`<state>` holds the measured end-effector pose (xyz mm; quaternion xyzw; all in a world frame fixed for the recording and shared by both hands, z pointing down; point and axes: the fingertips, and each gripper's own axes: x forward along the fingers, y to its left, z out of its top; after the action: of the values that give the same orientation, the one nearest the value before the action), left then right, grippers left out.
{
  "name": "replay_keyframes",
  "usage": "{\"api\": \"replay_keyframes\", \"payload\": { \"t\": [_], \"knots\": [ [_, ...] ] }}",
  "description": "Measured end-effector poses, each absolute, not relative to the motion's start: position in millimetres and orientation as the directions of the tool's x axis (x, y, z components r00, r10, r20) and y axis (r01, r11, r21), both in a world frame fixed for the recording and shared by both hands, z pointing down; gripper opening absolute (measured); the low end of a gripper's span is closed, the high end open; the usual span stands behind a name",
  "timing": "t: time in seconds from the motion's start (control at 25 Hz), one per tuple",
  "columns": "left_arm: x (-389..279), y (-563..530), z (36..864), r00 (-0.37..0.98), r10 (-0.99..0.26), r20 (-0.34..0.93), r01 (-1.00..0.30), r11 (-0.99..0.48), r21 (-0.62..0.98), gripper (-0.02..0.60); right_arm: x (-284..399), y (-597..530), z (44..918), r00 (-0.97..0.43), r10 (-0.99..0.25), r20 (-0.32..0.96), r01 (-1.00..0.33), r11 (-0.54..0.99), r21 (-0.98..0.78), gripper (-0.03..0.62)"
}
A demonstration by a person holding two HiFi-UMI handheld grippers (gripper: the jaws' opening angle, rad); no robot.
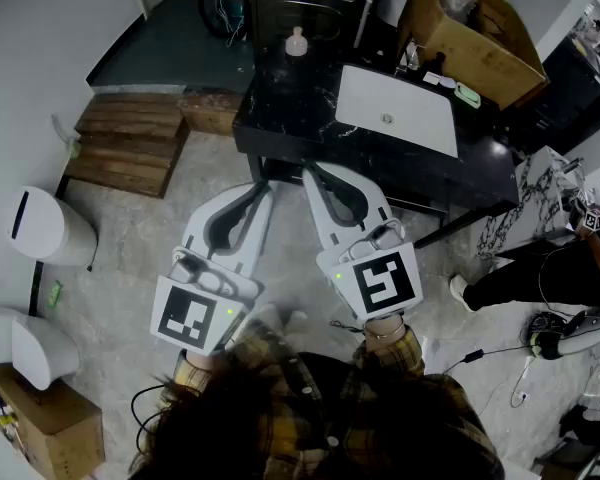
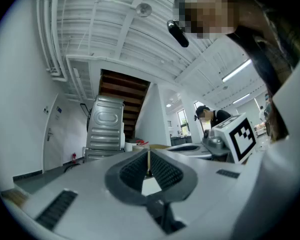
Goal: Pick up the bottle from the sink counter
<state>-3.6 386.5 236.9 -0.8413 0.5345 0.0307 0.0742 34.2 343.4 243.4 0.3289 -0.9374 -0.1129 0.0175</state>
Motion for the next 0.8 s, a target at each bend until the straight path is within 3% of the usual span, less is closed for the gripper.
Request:
{"api": "replay_keyframes", "payload": {
  "t": [0.8],
  "knots": [
    [11, 381, 247, 0.363, -0.922, -0.138, -0.931, -0.355, -0.083, 0.028, 62, 342, 268, -0.807, -0.591, -0.005, -0.58, 0.789, 0.204, 0.017]
  ]
}}
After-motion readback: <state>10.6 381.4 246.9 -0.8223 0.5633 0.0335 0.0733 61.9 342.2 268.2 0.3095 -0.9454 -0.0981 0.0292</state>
